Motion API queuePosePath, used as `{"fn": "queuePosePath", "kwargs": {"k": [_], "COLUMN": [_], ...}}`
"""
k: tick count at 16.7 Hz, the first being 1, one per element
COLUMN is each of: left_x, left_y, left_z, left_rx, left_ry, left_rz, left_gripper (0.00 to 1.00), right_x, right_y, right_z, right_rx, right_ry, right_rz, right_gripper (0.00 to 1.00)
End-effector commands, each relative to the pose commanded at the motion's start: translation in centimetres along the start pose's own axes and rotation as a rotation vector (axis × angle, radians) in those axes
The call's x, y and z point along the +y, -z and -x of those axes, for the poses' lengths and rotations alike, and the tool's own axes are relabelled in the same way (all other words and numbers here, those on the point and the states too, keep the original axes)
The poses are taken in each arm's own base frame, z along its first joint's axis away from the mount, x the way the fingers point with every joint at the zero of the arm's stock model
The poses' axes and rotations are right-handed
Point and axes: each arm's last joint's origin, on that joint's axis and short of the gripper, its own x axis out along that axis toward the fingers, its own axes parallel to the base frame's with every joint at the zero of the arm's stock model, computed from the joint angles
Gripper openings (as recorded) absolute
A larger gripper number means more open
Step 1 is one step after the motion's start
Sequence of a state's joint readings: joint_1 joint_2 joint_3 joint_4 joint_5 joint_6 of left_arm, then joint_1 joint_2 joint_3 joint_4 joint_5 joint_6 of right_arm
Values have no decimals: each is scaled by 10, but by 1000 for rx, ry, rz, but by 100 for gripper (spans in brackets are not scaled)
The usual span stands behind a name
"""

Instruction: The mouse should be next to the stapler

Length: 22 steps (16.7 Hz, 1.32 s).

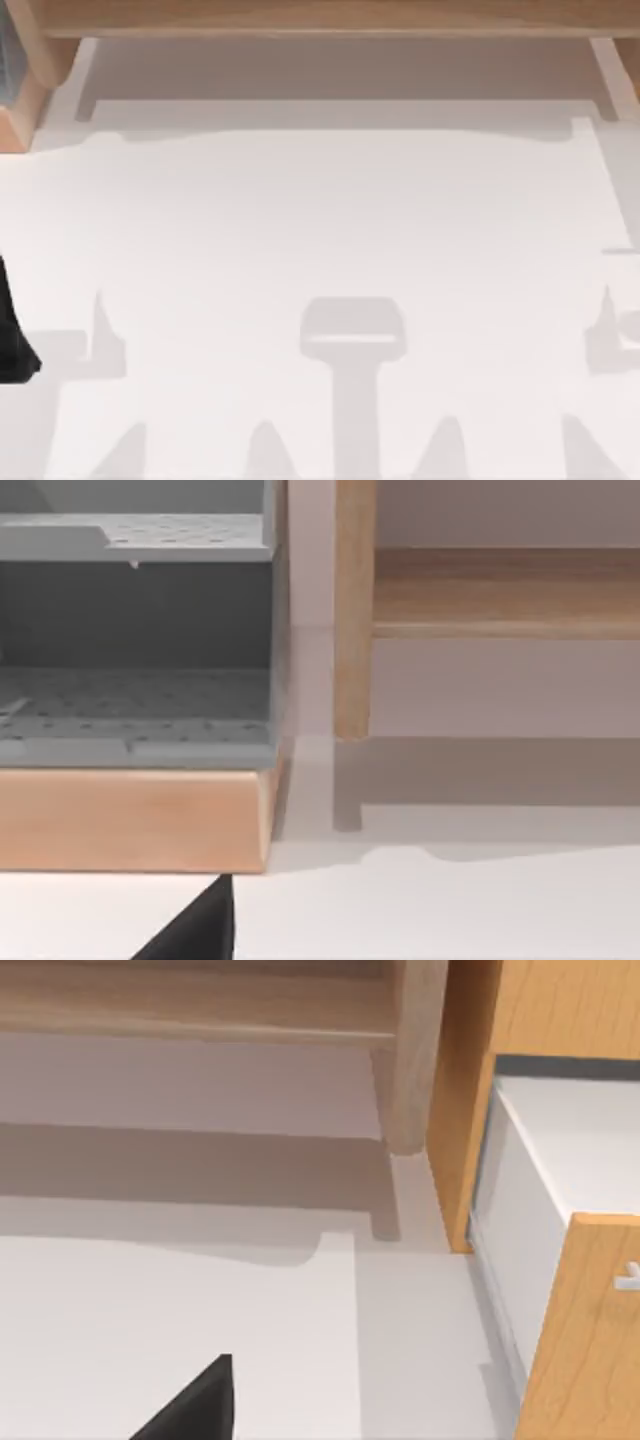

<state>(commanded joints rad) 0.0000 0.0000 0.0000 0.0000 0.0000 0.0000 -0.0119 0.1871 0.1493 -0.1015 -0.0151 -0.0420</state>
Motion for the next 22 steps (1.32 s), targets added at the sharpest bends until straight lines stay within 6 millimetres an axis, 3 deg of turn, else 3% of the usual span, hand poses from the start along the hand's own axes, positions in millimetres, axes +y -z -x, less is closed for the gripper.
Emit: {"fn": "queuePosePath", "kwargs": {"k": [4, 7, 13, 17, 22], "left_x": [0, 0, 0, 0, 0], "left_y": [0, 0, 0, 0, 0], "left_z": [0, 0, 0, 0, 0], "left_rx": [0, 0, 0, 0, 0], "left_ry": [0, 0, 0, 0, 0], "left_rz": [0, 0, 0, 0, 0], "left_gripper": [100, 100, 100, 100, 100], "right_x": [-4, -9, -37, -71, -125], "right_y": [-43, -79, -135, -142, -122], "right_z": [-14, -39, -129, -202, -278], "right_rx": [182, 350, 695, 900, 1089], "right_ry": [-17, -33, -56, -66, -74], "right_rz": [45, 73, 104, 107, 104], "right_gripper": [100, 100, 100, 100, 100]}}
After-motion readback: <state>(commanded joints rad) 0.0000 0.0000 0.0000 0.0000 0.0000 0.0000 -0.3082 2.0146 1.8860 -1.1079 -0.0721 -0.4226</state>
